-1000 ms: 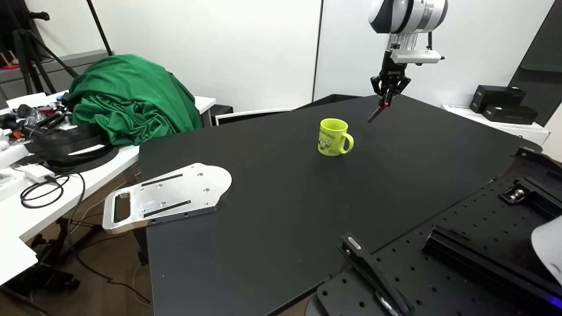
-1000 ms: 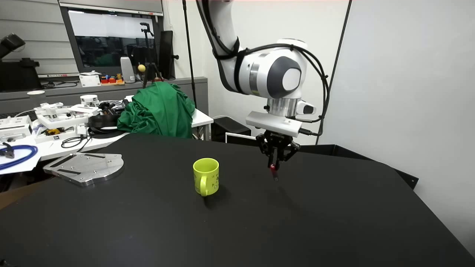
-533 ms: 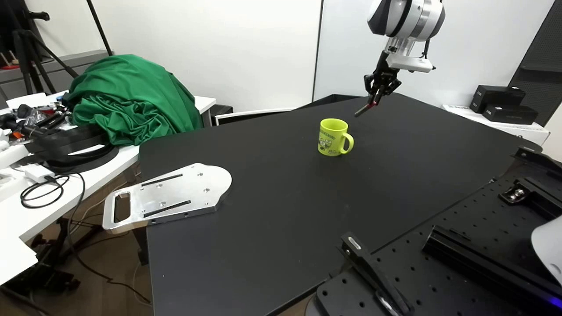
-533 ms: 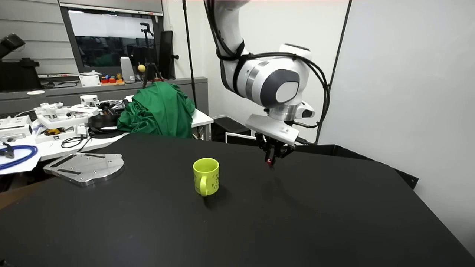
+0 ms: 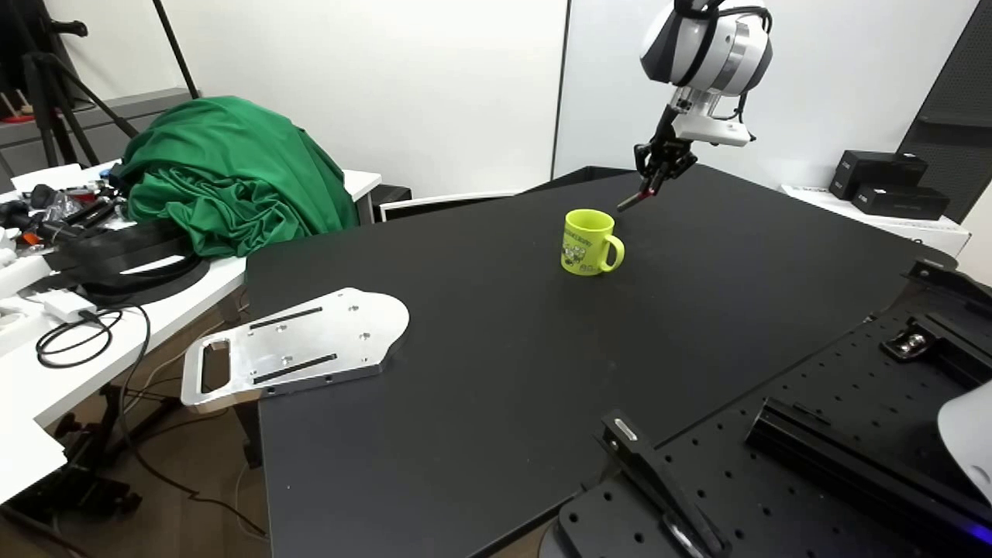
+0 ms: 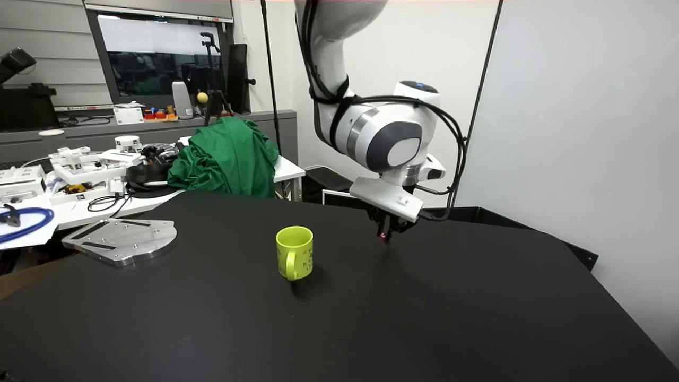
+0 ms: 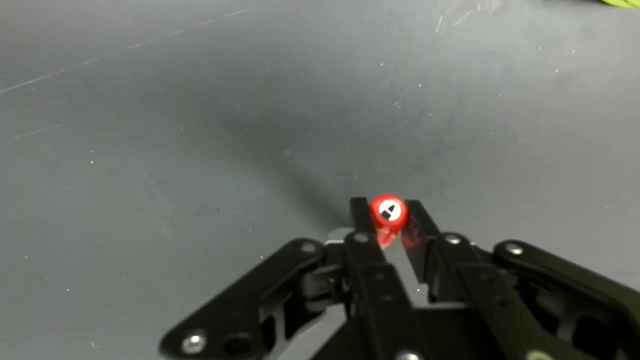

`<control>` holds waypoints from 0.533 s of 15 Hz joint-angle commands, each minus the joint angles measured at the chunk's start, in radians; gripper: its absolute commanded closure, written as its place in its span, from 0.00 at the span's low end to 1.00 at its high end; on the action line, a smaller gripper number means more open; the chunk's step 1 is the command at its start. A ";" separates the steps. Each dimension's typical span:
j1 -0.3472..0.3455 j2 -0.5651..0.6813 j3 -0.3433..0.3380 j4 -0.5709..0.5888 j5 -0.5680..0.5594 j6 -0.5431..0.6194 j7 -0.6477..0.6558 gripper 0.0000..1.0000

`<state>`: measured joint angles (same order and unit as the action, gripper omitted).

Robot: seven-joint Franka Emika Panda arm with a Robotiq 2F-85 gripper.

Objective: Pick the marker from the cup and put it on the table

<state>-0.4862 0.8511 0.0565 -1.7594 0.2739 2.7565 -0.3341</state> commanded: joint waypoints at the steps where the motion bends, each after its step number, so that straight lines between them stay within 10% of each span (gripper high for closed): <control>1: 0.007 0.061 0.001 0.080 -0.020 -0.022 0.031 0.95; 8: 0.049 0.142 -0.026 0.189 -0.039 -0.088 0.076 0.95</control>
<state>-0.4618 0.9473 0.0533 -1.6498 0.2635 2.7223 -0.3199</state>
